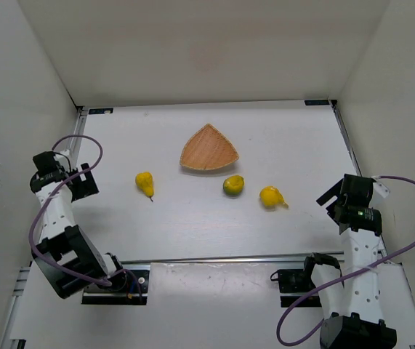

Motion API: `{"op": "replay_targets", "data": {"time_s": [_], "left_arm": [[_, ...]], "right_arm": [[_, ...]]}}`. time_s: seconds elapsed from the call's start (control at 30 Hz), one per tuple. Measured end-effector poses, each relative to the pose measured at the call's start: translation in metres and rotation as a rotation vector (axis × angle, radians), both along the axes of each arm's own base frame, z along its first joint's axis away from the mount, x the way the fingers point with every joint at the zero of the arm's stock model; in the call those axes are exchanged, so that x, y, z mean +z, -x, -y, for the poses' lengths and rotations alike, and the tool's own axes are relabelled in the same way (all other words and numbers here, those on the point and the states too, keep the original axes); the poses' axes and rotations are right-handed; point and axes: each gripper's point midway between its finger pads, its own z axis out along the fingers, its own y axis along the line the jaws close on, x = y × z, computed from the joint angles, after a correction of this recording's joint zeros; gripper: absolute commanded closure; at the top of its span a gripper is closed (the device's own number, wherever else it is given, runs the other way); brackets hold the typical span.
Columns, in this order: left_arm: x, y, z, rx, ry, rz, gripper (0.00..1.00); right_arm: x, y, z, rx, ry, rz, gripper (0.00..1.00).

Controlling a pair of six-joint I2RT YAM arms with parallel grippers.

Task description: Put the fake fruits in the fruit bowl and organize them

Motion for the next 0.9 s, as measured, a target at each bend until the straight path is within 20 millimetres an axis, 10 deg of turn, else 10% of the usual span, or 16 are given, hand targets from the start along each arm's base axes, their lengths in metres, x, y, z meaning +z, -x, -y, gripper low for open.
{"op": "replay_targets", "data": {"time_s": [0.27,0.53,0.67,0.9], "left_arm": [[0.015,-0.009,0.037,-0.236,0.033,0.027,0.0],[0.064,-0.097,0.174,-0.751,-0.071,0.09,0.0],[0.034,-0.125,0.203,-0.787,-0.052,-0.011,0.0],[-0.04,-0.123,0.187,-0.677,-0.072,-0.272,0.0]], "right_arm": [[-0.006,-0.002,-0.003,0.025,-0.018,-0.033,0.0],[-0.023,-0.01,-0.015,0.074,-0.089,-0.107,0.0],[-0.021,-0.013,-0.018,0.087,-0.101,-0.09,0.0],[-0.02,-0.012,-0.018,0.09,-0.098,-0.072,0.0]]}}
